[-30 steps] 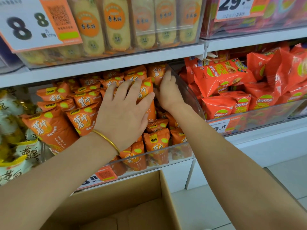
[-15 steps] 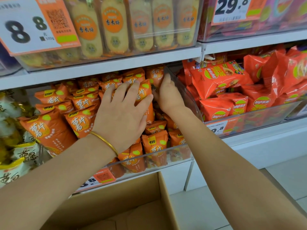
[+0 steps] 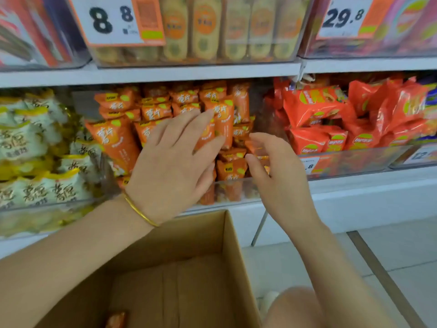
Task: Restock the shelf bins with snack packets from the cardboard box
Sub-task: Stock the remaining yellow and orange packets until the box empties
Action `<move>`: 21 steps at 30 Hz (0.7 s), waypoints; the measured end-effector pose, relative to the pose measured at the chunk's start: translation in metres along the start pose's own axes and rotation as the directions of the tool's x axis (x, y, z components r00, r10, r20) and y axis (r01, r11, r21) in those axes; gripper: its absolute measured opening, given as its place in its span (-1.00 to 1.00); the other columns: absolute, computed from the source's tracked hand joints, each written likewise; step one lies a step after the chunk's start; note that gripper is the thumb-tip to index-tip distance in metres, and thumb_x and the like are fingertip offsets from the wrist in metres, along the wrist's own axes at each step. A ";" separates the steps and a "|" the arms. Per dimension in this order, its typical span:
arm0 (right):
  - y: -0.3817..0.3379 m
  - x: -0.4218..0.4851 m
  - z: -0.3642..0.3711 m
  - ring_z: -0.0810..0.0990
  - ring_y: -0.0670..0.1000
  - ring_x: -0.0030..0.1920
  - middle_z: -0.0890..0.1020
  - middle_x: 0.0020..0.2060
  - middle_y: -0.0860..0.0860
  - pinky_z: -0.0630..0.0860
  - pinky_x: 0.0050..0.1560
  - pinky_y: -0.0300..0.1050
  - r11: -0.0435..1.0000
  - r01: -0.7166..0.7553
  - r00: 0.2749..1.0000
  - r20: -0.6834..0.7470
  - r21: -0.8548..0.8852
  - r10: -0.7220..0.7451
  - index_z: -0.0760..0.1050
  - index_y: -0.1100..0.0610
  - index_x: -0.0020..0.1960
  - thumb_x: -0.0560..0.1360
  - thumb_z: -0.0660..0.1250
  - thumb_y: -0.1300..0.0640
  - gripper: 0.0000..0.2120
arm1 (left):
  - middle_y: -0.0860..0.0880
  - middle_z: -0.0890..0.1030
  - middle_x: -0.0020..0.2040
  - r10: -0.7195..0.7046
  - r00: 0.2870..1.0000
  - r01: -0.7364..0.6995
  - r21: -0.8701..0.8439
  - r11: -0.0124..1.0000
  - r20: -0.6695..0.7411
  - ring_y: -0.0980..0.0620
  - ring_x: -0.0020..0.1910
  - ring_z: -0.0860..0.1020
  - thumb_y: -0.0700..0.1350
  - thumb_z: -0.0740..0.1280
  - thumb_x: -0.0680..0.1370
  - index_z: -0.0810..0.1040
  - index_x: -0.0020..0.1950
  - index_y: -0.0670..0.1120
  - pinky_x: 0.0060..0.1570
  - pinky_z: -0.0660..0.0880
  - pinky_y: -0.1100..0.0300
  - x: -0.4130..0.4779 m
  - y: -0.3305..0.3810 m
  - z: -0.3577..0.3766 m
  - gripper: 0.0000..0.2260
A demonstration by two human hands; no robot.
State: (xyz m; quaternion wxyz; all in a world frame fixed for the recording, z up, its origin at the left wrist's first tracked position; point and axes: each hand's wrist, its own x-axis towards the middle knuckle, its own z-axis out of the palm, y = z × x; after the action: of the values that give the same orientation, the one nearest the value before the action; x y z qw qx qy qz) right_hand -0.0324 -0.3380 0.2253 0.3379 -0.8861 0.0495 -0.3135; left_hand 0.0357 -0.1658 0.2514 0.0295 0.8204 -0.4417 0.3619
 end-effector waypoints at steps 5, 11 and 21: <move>-0.044 -0.092 0.040 0.50 -0.13 -0.03 0.54 0.12 -0.06 0.45 0.11 -0.15 0.993 -0.115 0.845 0.524 -0.006 0.101 0.44 0.04 0.32 0.58 0.25 0.05 -0.68 | -0.20 0.45 0.34 -0.035 0.924 0.054 -0.039 0.998 0.382 -0.24 0.28 0.40 -0.07 0.18 0.50 0.61 0.15 -0.11 0.11 0.41 -0.13 -0.157 -0.011 -0.024 -0.68; -0.052 -0.188 0.179 0.55 0.02 0.15 0.57 0.17 0.04 0.47 0.18 -0.08 0.949 -0.294 0.498 0.830 -0.110 0.250 0.43 0.10 0.33 0.59 0.25 0.06 -0.68 | -0.20 0.42 0.37 -0.085 0.616 0.100 0.030 0.995 0.783 -0.23 0.32 0.40 -0.03 0.17 0.51 0.62 0.15 -0.07 0.04 0.51 -0.08 -0.276 -0.035 -0.019 -0.67; -0.007 -0.333 0.335 0.11 0.23 0.51 0.01 0.54 0.18 0.19 0.46 0.16 0.820 -0.251 -0.111 0.857 -0.515 0.504 0.09 0.01 0.56 0.43 0.35 -0.27 -0.16 | -0.10 0.32 0.42 -0.012 0.550 0.190 -0.111 0.976 0.835 -0.12 0.40 0.23 0.04 0.08 0.57 0.49 0.30 -0.01 0.22 0.41 -0.09 -0.335 -0.054 -0.014 -0.63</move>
State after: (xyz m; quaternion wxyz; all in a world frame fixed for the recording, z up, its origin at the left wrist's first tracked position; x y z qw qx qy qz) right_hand -0.1016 -0.0423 -0.1367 0.2653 -0.8179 0.0820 0.5040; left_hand -0.0488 0.1077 0.0691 -0.0838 0.9112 -0.3872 -0.1126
